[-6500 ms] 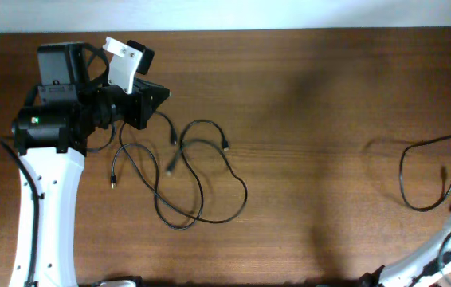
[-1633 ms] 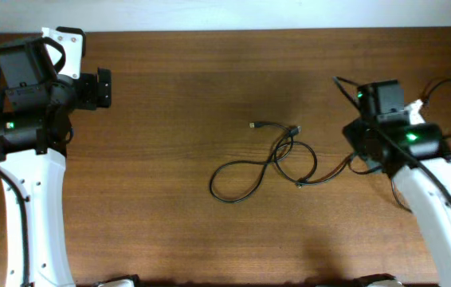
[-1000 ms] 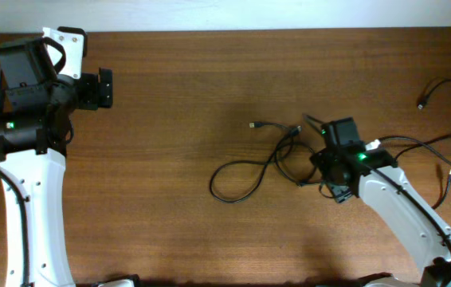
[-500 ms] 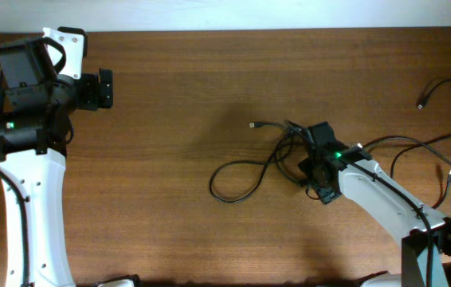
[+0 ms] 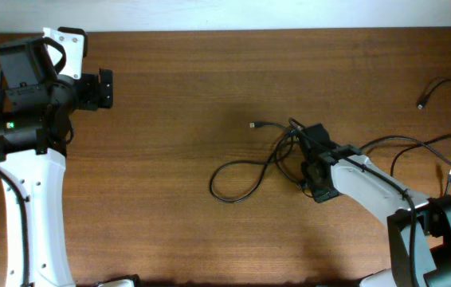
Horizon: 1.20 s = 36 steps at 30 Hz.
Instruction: Untangle cables
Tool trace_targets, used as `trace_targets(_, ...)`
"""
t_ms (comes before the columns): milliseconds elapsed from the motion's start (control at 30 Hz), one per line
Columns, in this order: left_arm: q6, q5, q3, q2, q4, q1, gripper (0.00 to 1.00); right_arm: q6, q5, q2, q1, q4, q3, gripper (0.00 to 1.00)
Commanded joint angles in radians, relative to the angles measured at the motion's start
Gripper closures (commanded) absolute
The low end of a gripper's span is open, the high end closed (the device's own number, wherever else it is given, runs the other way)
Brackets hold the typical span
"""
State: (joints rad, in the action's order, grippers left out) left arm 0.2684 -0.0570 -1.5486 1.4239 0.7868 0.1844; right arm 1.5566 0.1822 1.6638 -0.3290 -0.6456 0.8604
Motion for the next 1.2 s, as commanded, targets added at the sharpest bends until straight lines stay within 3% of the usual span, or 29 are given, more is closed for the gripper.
trace_targets(0, -0.011, -0.019, -0.004, -0.011, 0.000, -0.001, 0.02, 0.009, 0.013, 0.056, -0.005, -0.003, -0.010, 0.66)
trace_targets(100, -0.010, -0.019, -0.004, -0.011, 0.000, -0.001, 0.02, 0.009, 0.013, 0.078, -0.005, 0.000, -0.010, 0.84)
trace_targets(133, -0.010, -0.019, -0.004, -0.011, 0.000, -0.001, 0.02, 0.009, 0.013, 0.078, -0.005, 0.001, -0.010, 0.96)
trace_targets(200, -0.010, -0.019, -0.004, -0.011, 0.000, -0.001, 0.02, 0.008, 0.009, 0.078, -0.005, 0.015, -0.010, 0.96)
trace_targets(267, -0.010, -0.019, -0.004, -0.011, 0.000, -0.001, 0.02, -0.116, 0.005, 0.071, -0.004, 0.030, 0.003, 0.96)
trace_targets(300, -0.010, -0.019, -0.004, -0.011, 0.000, -0.001, 0.02, -0.188, 0.035, 0.037, -0.003, -0.063, 0.056, 0.96)
trace_targets(400, -0.010, -0.019, -0.004, -0.011, -0.003, -0.001, 0.02, -0.193, 0.119, -0.063, -0.003, -0.299, 0.216, 0.96)
trace_targets(600, -0.010, -0.019, -0.004, -0.011, -0.005, -0.001, 0.02, -0.449, 0.194, -0.170, -0.003, -0.747, 0.816, 0.96)
trace_targets(733, -0.011, -0.019, -0.004, -0.011, -0.004, -0.001, 0.02, -0.655, 0.190, -0.170, 0.060, -0.851, 1.133, 0.96)
trace_targets(800, -0.011, -0.019, -0.004, -0.011, -0.004, -0.001, 0.02, -0.670, 0.193, -0.170, 0.169, -0.881, 1.188, 0.96)
trace_targets(833, -0.011, -0.019, -0.004, -0.011, -0.003, -0.001, 0.02, -0.690, 0.192, -0.159, 0.311, -0.884, 1.188, 0.96)
trace_targets(900, -0.011, -0.030, -0.004, -0.011, -0.003, -0.001, 0.02, -0.756, 0.192, -0.130, 0.459, -0.864, 1.188, 0.96)
trace_targets(1067, -0.010, -0.033, -0.004, -0.011, 0.000, -0.001, 0.02, -0.978, 0.094, 0.045, 0.855, -0.657, 1.188, 0.96)
trace_targets(1167, -0.010, -0.033, -0.004, -0.011, 0.015, -0.001, 0.02, -0.983, 0.086, 0.175, 0.972, -0.599, 1.188, 0.96)
